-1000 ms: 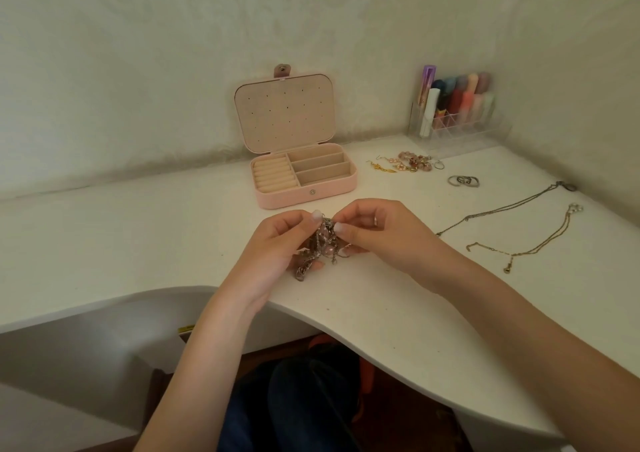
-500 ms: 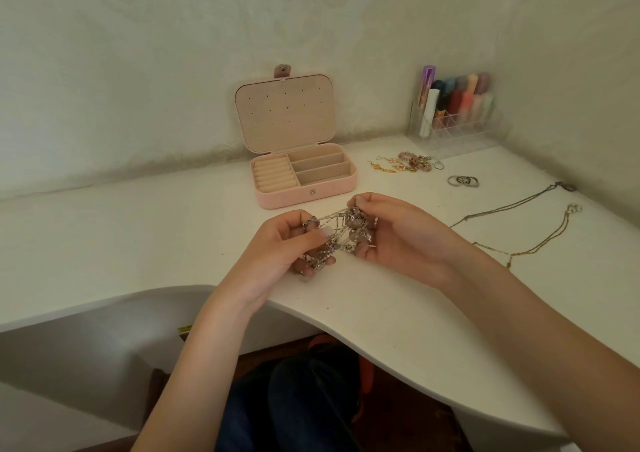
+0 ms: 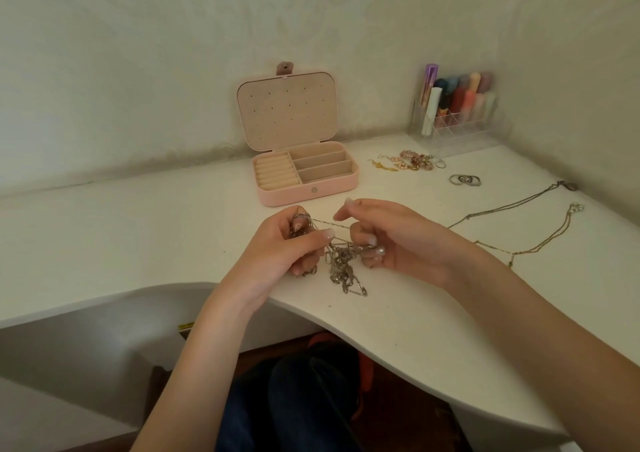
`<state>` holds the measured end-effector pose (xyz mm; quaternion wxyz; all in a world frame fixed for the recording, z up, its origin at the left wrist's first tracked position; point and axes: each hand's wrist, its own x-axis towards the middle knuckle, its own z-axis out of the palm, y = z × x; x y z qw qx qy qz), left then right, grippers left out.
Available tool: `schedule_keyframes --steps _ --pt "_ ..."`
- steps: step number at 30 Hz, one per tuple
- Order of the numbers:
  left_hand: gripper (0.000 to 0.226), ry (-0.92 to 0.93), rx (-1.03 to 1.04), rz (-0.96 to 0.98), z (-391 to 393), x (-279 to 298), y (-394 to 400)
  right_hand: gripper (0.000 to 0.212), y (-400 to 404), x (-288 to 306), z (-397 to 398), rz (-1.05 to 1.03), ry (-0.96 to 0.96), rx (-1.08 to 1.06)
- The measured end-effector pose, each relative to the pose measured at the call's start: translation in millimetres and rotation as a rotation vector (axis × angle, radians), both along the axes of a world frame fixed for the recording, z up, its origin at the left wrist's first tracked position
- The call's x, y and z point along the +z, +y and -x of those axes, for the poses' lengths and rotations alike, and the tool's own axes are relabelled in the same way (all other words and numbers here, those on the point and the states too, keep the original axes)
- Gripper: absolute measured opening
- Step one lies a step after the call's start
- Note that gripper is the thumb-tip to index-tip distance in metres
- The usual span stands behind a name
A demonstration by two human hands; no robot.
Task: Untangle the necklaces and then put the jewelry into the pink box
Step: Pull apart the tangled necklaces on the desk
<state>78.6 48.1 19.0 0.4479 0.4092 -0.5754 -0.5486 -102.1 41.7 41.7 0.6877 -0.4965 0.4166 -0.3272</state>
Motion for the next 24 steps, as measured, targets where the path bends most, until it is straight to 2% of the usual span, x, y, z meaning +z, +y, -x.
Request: schedule_keyframes --steps 3,6,11,15,17,19,22,24 --pt "0.021 -0.040 0.063 0.042 1 -3 0 0.018 -1 3 3 0.074 -0.030 -0.002" --pt "0.016 -0.111 0.218 0.081 6 -4 1 0.007 -2 3 6 0.120 -0.126 0.008" --pt "0.036 -0.267 0.530 0.252 4 -13 -4 0.011 -3 6 8 0.212 -0.159 -0.144" --pt "0.037 -0.321 0.684 0.337 -3 -13 -5 0.009 -6 8 14 0.265 -0.185 -0.273" --pt "0.040 -0.348 0.766 0.380 -7 -12 -5 0.007 -8 9 18 0.366 -0.054 -0.339" --pt "0.040 -0.379 0.822 0.405 -10 -11 -7 0.006 -9 9 22 0.524 0.185 -0.365" --pt "0.033 -0.384 0.852 0.400 -13 -9 -11 0.014 -7 8 23 0.657 0.447 -0.226" --pt "0.019 -0.363 0.861 0.381 -14 -7 -14 0.008 -7 6 21 0.698 0.542 -0.188"
